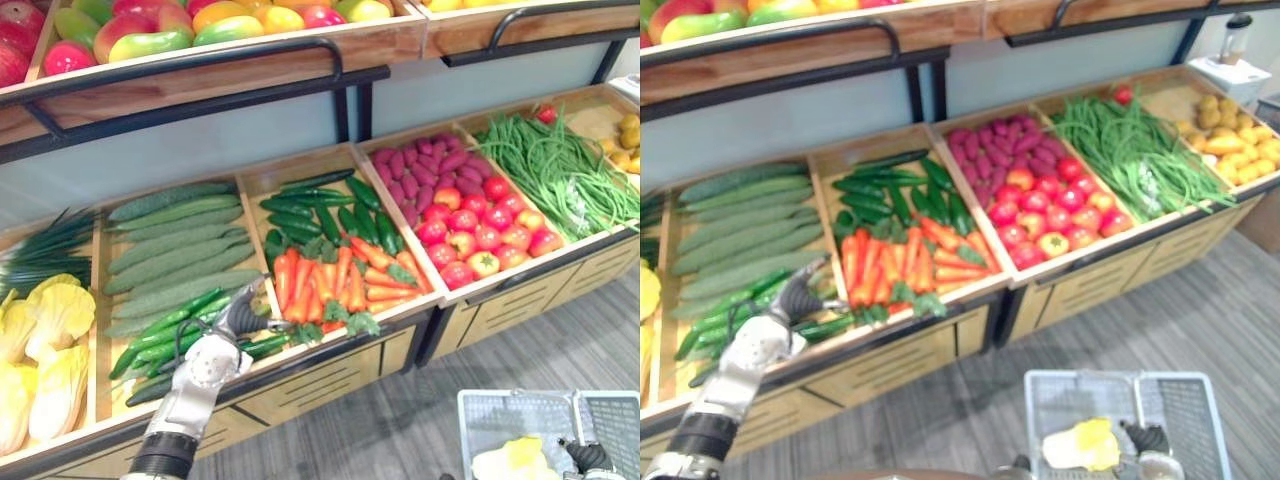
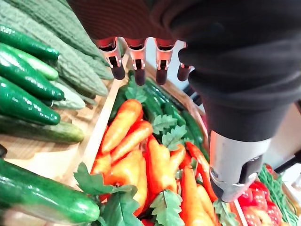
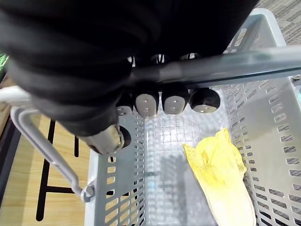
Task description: Pick vegetable in the basket
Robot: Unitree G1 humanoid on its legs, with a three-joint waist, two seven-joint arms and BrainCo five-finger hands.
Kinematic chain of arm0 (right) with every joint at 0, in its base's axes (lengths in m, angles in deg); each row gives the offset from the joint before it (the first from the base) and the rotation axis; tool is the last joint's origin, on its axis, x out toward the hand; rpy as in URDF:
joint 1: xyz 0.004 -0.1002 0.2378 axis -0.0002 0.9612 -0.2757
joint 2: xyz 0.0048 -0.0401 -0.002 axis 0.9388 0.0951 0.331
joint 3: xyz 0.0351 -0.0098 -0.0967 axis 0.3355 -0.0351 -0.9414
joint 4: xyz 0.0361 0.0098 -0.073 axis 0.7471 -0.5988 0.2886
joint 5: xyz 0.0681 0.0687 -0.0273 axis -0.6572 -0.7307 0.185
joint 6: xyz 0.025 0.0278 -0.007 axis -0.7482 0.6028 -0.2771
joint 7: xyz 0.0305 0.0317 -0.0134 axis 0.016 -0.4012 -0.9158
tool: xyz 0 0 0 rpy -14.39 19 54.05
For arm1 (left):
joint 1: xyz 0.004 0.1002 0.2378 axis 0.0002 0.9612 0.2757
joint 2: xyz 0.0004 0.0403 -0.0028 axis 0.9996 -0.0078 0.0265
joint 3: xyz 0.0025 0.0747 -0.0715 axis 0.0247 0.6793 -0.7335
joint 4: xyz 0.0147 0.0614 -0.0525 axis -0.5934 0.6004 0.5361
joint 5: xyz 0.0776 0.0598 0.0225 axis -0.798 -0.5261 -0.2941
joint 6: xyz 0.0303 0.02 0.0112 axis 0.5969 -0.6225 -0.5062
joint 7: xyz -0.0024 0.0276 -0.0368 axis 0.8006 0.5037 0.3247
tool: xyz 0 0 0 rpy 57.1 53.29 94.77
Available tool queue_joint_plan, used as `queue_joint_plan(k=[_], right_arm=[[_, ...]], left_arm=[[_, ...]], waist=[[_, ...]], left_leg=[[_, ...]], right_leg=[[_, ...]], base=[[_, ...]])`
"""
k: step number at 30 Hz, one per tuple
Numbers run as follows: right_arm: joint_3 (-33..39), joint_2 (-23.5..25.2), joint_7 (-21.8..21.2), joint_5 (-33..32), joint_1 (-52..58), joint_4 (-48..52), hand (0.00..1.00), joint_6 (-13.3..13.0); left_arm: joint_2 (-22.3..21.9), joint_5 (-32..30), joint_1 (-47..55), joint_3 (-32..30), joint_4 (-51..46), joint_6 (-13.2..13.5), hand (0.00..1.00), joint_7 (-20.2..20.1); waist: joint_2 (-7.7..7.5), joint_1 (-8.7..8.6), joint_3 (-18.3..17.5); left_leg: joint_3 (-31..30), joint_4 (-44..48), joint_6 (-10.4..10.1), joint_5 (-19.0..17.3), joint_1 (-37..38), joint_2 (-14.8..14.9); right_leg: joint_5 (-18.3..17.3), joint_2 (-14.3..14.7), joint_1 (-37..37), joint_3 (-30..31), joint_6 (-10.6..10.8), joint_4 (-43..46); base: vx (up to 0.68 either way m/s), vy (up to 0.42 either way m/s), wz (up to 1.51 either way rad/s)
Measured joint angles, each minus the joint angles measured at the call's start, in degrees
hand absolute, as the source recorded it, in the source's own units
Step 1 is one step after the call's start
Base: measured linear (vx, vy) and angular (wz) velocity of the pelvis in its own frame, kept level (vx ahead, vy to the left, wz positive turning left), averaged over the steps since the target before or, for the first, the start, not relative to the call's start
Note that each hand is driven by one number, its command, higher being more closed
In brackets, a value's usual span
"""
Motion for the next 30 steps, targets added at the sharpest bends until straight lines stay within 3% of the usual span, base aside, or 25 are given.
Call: queue_joint_plan(k=[1, 5, 16, 30], right_arm=[[0.0, 0.36, -0.02, 0.03, -0.5, 0.0, 1.0, 0.62], [0.31, 1.18, 0.0, 0.15, -1.24, 0.0, 1.0, 0.91], [0.4, 2.4, 0.04, 2.09, -1.49, 1.17, 1.0, 1.37], [0.5, 3.56, 0.17, 2.07, -1.66, 1.18, 1.0, 1.41]], left_arm=[[-2.44, 0.0, -1.74, -1.09, 3.21, -2.09, 0.0, 1.6], [-5.99, -1.19, -3.97, -1.26, 5.83, -6.26, 0.0, 3.41], [-9.05, -6.84, -5.68, -2.34, 6.49, -9.04, 0.0, 3.47], [-10.35, -13.14, -13.53, -5.26, 18.65, -11.15, 0.0, 7.7]], waist=[[-0.11, -0.28, 0.07], [-0.44, -0.57, 0.86], [-0.85, -0.65, 1.24], [-1.81, -0.73, 1.83]], left_leg=[[0.01, 0.0, 0.0, 0.0, 0.0, 0.0], [0.11, 0.01, 0.0, 0.0, 0.08, 0.02], [0.12, 0.0, -0.07, -0.05, 0.13, -0.01], [0.07, 0.0, -0.08, -0.04, 0.14, 0.01]], right_leg=[[0.02, 0.01, 0.0, 0.03, 0.02, -0.01], [0.38, 0.12, -0.07, 0.55, -0.35, -0.2], [1.11, 0.16, -0.06, 0.81, -0.4, -1.17], [1.21, 0.21, 0.08, 0.82, -0.25, -1.4]], base=[[0.0, 0.0, 0.0], [0.01, -0.008, -0.06], [-0.01, -0.007, -0.02], [0.0, 0.0, 0.0]])
